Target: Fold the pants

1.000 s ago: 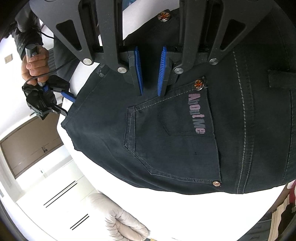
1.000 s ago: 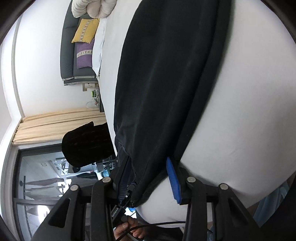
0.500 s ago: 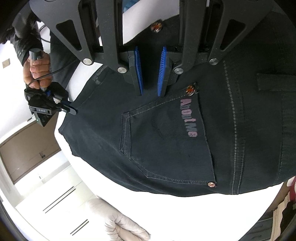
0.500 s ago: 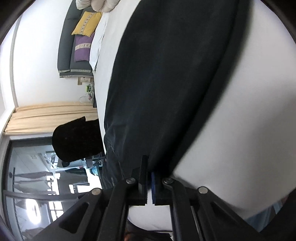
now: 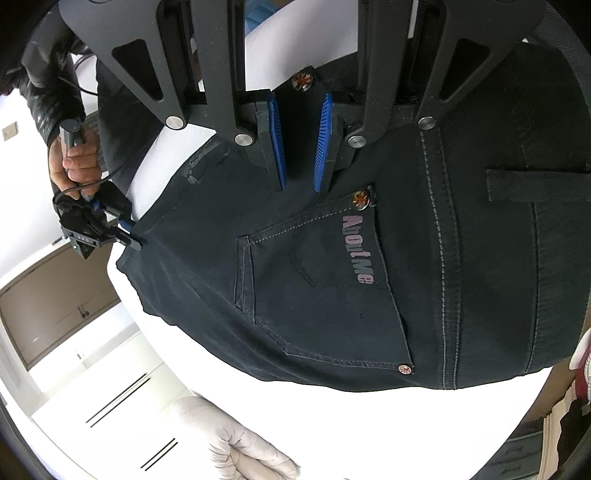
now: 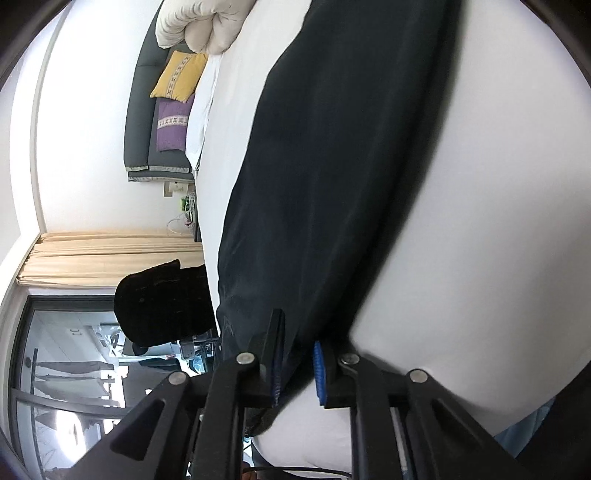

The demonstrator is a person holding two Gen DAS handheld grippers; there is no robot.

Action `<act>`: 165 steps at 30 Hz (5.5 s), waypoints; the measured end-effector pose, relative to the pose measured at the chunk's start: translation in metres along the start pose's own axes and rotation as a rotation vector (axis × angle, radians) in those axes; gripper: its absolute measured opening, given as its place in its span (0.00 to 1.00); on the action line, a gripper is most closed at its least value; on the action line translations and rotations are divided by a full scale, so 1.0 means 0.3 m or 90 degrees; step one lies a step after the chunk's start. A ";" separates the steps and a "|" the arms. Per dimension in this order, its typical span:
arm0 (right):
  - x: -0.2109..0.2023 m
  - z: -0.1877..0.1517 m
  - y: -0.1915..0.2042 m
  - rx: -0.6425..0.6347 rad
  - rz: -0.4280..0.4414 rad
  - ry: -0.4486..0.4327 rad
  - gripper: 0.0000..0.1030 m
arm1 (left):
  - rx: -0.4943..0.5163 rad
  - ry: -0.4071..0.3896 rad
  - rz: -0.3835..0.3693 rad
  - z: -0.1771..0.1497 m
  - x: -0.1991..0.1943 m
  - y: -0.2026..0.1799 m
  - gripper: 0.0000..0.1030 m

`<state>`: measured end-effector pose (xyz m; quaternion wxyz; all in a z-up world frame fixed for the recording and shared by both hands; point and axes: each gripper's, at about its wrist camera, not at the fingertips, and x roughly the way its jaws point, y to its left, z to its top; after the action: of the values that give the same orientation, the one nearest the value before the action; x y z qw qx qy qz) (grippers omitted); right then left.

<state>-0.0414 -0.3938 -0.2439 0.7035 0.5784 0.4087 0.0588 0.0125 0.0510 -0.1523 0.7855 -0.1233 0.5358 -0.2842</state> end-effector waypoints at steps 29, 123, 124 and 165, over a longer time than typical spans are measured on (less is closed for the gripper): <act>0.404 0.346 0.278 -0.159 -0.111 0.157 0.02 | 0.020 -0.001 0.059 0.302 0.207 -0.112 0.16; 0.252 0.157 0.073 0.064 -0.024 -0.148 0.00 | -0.002 -0.039 0.008 0.147 0.155 -0.102 0.16; 0.175 0.223 0.005 0.066 -0.037 -0.162 0.00 | -0.003 -0.040 0.005 0.147 0.157 -0.098 0.16; -0.455 0.167 -0.222 0.129 -0.126 -0.381 0.00 | -0.026 -0.020 -0.070 0.261 0.303 -0.220 0.16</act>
<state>-0.1251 -0.5297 -0.2321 0.7337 0.5944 0.2416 -0.2236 0.0871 -0.0636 -0.1588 0.7742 -0.1728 0.5217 -0.3141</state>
